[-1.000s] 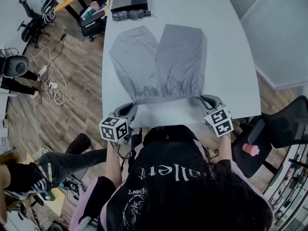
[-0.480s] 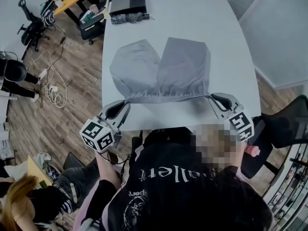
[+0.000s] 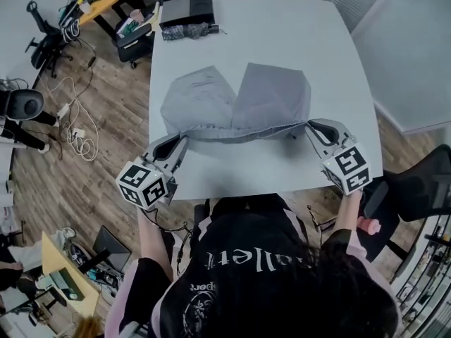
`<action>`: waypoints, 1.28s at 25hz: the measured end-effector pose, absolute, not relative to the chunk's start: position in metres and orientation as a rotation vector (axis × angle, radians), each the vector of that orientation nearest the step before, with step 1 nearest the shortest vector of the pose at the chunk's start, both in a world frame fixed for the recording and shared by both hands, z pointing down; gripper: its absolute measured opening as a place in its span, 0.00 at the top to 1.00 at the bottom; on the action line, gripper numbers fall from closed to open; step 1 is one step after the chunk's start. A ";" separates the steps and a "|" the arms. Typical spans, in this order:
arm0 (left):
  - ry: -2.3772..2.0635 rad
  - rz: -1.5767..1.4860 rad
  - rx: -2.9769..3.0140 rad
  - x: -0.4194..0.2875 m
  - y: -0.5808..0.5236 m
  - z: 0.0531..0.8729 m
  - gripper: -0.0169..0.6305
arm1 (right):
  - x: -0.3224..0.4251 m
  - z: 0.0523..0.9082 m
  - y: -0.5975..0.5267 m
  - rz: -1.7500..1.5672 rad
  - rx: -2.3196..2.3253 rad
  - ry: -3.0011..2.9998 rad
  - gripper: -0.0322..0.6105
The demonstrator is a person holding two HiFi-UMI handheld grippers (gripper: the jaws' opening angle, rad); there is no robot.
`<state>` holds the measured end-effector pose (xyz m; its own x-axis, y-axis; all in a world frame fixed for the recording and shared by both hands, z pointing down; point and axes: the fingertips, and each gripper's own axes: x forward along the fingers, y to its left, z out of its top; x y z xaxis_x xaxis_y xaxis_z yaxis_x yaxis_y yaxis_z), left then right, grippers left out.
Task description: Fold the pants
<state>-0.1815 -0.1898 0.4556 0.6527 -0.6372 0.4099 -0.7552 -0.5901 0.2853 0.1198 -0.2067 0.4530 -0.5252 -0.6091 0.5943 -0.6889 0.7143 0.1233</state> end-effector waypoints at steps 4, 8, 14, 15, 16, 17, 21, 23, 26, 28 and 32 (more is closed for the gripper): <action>-1.141 0.416 2.443 -0.184 -0.228 0.457 0.90 | 0.117 0.458 -0.244 0.137 0.977 -2.318 0.89; -1.152 0.488 2.464 -0.180 -0.262 0.459 0.90 | 0.118 0.466 -0.282 0.090 0.955 -2.301 0.89; -1.162 0.565 2.462 -0.177 -0.315 0.468 0.90 | 0.120 0.480 -0.346 0.047 0.932 -2.276 0.89; -1.167 0.584 2.455 -0.177 -0.324 0.473 0.90 | 0.120 0.484 -0.356 0.045 0.927 -2.274 0.89; -1.171 0.603 2.447 -0.177 -0.332 0.478 0.90 | 0.119 0.489 -0.365 0.045 0.921 -2.272 0.89; -1.175 0.620 2.435 -0.178 -0.341 0.484 0.90 | 0.118 0.495 -0.374 0.046 0.914 -2.268 0.89; -1.196 0.684 2.361 -0.182 -0.370 0.520 0.90 | 0.115 0.532 -0.397 0.065 0.859 -2.228 0.89; -1.206 0.723 2.314 -0.186 -0.380 0.542 0.90 | 0.112 0.554 -0.402 0.081 0.831 -2.205 0.89; -1.197 0.771 2.240 -0.187 -0.382 0.576 0.90 | 0.113 0.586 -0.403 0.098 0.798 -2.169 0.89; -1.185 0.796 2.184 -0.188 -0.378 0.598 0.90 | 0.117 0.606 -0.400 0.109 0.777 -2.152 0.89; -1.163 0.858 2.100 -0.188 -0.365 0.634 0.90 | 0.120 0.640 -0.383 0.182 0.734 -2.126 0.89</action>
